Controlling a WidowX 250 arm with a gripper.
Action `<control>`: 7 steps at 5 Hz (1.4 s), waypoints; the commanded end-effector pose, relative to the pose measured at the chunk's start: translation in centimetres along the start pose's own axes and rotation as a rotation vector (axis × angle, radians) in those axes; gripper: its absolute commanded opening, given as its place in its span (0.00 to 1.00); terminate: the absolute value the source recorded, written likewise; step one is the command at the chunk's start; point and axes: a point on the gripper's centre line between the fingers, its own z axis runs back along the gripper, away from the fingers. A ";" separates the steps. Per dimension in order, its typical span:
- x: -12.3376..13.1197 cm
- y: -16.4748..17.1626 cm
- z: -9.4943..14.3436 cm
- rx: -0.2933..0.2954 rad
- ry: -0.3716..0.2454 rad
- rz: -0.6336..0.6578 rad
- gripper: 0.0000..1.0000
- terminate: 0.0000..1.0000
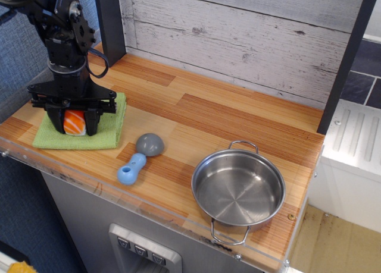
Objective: Move sushi to bowl
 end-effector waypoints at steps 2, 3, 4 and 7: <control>0.1 0.4 5.2 -0.054 -0.075 0.021 0.00 0.00; 0.0 0.1 7.6 -0.079 -0.122 0.011 0.00 0.00; -1.4 -2.2 9.8 -0.104 -0.163 -0.045 0.00 0.00; -6.1 -14.2 12.5 -0.175 -0.205 -0.349 0.00 0.00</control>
